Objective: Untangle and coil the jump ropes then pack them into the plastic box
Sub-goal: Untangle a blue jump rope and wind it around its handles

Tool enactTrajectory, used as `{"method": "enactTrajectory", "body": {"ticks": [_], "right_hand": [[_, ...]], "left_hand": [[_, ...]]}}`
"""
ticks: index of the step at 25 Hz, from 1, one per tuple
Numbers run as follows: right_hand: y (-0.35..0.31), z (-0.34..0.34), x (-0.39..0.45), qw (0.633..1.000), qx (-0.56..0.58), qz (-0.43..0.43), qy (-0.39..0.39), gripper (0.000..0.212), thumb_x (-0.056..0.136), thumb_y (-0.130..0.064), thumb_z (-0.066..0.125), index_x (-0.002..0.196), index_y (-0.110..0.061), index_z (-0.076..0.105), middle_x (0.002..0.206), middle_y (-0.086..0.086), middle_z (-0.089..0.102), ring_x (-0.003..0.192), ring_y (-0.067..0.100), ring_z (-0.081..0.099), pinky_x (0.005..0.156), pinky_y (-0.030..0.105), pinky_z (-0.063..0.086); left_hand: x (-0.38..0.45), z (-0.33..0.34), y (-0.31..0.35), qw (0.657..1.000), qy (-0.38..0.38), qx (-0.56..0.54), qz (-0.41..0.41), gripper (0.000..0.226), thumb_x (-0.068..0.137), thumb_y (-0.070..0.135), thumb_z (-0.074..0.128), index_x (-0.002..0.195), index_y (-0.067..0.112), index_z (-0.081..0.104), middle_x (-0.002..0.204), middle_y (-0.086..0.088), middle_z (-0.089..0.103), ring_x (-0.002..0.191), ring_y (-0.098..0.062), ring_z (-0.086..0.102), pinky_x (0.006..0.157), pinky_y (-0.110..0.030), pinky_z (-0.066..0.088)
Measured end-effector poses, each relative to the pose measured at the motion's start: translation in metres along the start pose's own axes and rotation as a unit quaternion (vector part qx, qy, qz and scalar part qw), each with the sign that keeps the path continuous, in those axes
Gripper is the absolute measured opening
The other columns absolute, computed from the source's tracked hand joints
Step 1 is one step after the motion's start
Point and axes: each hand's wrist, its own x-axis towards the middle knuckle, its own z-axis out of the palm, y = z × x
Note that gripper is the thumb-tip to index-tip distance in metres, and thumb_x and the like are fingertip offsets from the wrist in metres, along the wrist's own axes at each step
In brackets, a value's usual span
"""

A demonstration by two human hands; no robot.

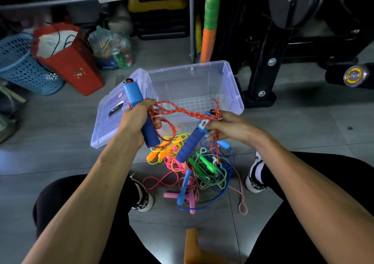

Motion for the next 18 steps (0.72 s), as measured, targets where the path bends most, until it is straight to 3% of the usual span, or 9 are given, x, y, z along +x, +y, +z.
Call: {"method": "enactTrajectory", "body": {"ticks": [3, 7, 12, 15, 18], "right_hand": [[-0.006, 0.001, 0.001, 0.998, 0.043, -0.032, 0.039, 0.013, 0.095, -0.011, 0.057, 0.106, -0.009, 0.063, 0.078, 0.009, 0.068, 0.061, 0.021, 0.059, 0.067, 0.032, 0.053], [-0.013, 0.008, 0.006, 0.995, 0.046, -0.059, 0.073, 0.028, 0.097, -0.005, 0.047, 0.082, -0.020, 0.064, 0.062, 0.002, 0.060, 0.045, 0.012, 0.042, 0.047, 0.025, 0.038], [-0.015, 0.008, 0.012, 0.991, -0.013, -0.029, 0.126, 0.015, 0.094, -0.019, 0.054, 0.079, -0.017, 0.058, 0.056, -0.003, 0.047, 0.047, 0.012, 0.037, 0.044, 0.024, 0.032], [-0.011, 0.000, 0.013, 0.985, -0.061, -0.006, 0.163, 0.011, 0.085, -0.020, 0.062, 0.076, -0.018, 0.056, 0.059, -0.002, 0.051, 0.046, 0.014, 0.041, 0.044, 0.024, 0.036], [-0.004, -0.006, 0.012, 0.982, -0.123, 0.010, 0.144, 0.011, 0.084, -0.020, 0.066, 0.076, -0.017, 0.060, 0.061, 0.000, 0.059, 0.047, 0.015, 0.049, 0.050, 0.026, 0.044]], "left_hand": [[-0.007, 0.006, -0.001, 0.998, -0.040, 0.047, 0.017, 0.019, 0.080, 0.023, 0.074, 0.087, 0.010, 0.062, 0.064, -0.005, 0.066, 0.040, -0.015, 0.051, 0.048, -0.024, 0.047], [-0.027, 0.025, -0.017, 0.973, -0.160, 0.164, 0.040, 0.018, 0.081, 0.025, 0.075, 0.078, 0.010, 0.066, 0.059, -0.011, 0.056, 0.039, -0.017, 0.048, 0.046, -0.024, 0.039], [-0.031, 0.036, -0.025, 0.969, -0.231, 0.081, -0.014, 0.018, 0.089, 0.023, 0.065, 0.083, 0.007, 0.060, 0.065, -0.009, 0.058, 0.036, -0.015, 0.046, 0.040, -0.021, 0.042], [-0.022, 0.037, -0.023, 0.985, -0.166, 0.042, -0.019, 0.013, 0.091, 0.014, 0.060, 0.080, 0.008, 0.058, 0.055, -0.004, 0.059, 0.034, -0.014, 0.046, 0.038, -0.019, 0.042], [-0.003, 0.027, -0.010, 0.996, -0.066, -0.056, -0.014, 0.012, 0.087, 0.010, 0.062, 0.076, 0.010, 0.056, 0.050, -0.001, 0.053, 0.033, -0.013, 0.044, 0.038, -0.019, 0.041]]}}
